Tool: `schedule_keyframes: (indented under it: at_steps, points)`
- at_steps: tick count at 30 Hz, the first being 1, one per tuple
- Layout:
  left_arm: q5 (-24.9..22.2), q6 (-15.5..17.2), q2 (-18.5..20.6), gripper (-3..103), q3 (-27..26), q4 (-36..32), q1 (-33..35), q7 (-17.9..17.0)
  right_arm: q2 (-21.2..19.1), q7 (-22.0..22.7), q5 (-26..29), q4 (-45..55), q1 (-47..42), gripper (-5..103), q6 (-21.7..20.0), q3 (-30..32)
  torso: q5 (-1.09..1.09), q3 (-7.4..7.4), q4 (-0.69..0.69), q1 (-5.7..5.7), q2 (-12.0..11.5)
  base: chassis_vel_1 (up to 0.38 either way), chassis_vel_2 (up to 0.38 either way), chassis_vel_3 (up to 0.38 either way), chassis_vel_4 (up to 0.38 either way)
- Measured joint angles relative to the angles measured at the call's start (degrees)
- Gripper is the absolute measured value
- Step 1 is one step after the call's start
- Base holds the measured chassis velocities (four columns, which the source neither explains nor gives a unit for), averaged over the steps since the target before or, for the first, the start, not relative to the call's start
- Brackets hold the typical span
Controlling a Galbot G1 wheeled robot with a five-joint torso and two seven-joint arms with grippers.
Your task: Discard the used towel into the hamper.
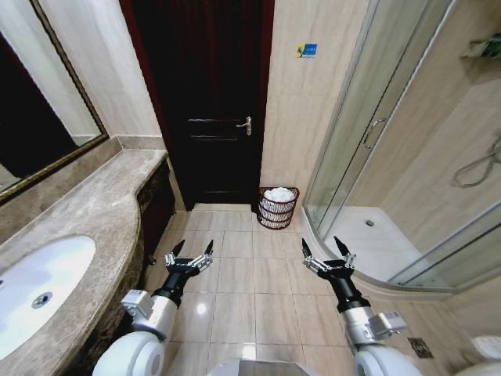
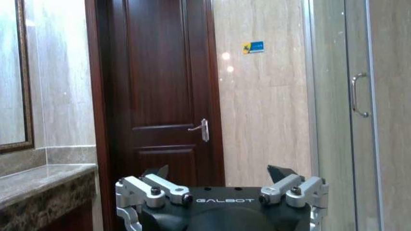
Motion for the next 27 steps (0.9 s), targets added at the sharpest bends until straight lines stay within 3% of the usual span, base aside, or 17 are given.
schedule_keyframes:
  at_steps: [27]
  points:
    - [0.0, 0.0, 0.0, 99, 0.0, 0.0, 0.0, 0.0, 0.0, 0.0, 0.0, 0.0, 0.0, 100, 0.0, 0.0, 0.0, 0.0, 0.0, -0.01, 0.0, 0.0, 0.0, 0.0, 0.0]
